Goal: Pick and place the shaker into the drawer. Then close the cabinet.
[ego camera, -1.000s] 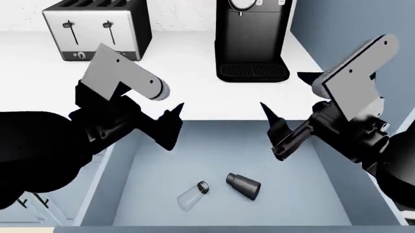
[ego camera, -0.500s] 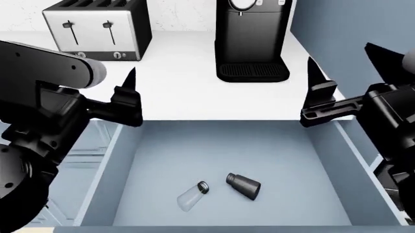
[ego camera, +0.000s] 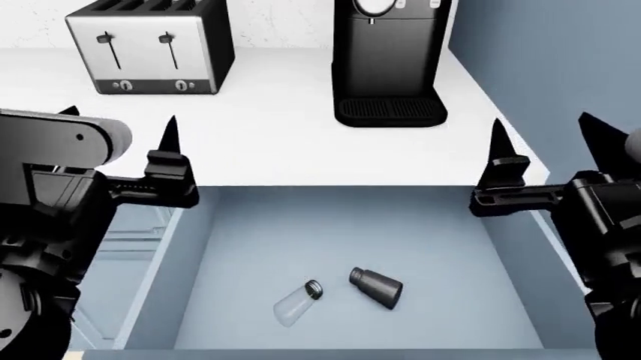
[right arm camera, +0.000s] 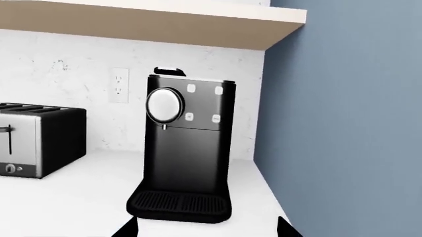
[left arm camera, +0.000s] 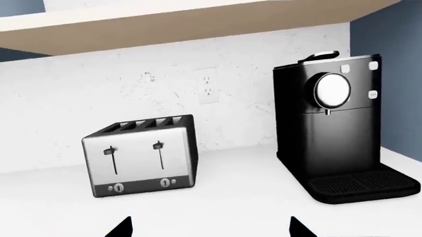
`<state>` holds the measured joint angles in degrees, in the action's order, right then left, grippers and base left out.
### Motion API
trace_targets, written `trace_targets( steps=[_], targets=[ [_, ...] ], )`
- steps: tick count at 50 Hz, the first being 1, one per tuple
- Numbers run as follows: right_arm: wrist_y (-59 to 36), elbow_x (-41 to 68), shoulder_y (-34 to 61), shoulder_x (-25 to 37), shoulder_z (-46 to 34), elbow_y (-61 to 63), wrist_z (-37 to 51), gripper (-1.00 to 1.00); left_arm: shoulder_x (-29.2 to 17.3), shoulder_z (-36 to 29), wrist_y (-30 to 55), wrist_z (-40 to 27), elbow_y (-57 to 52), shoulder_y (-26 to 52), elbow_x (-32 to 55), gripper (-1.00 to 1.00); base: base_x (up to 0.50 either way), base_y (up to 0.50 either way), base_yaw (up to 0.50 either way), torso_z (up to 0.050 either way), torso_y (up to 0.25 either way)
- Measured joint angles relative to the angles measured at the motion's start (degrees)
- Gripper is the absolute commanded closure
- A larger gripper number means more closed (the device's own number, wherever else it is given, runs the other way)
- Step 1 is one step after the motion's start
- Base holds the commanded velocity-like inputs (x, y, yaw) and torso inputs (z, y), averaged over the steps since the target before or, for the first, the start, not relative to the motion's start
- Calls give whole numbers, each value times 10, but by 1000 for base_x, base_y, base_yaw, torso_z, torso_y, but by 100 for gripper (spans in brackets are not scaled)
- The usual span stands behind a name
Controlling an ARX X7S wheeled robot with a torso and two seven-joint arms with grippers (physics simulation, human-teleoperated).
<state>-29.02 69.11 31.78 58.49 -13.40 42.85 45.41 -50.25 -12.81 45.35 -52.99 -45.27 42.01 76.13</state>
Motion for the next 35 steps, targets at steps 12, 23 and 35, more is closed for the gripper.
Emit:
trace_targets(
  steps=[12, 23, 35],
  targets=[
    [29, -25, -49, -3, 11, -5, 6, -100, -2, 15, -40, 13, -7, -74, -42, -100, 0, 0, 0, 0, 0],
    [50, -48, -80, -8, 19, -11, 7, -100, -4, 24, -62, 19, -12, -118, -63, -100, 0, 0, 0, 0, 0],
    [63, -71, -100, -14, 20, -18, 7, -100, -7, 28, -76, 24, -14, -144, -77, -100, 1, 273, 0, 0, 0]
  ],
)
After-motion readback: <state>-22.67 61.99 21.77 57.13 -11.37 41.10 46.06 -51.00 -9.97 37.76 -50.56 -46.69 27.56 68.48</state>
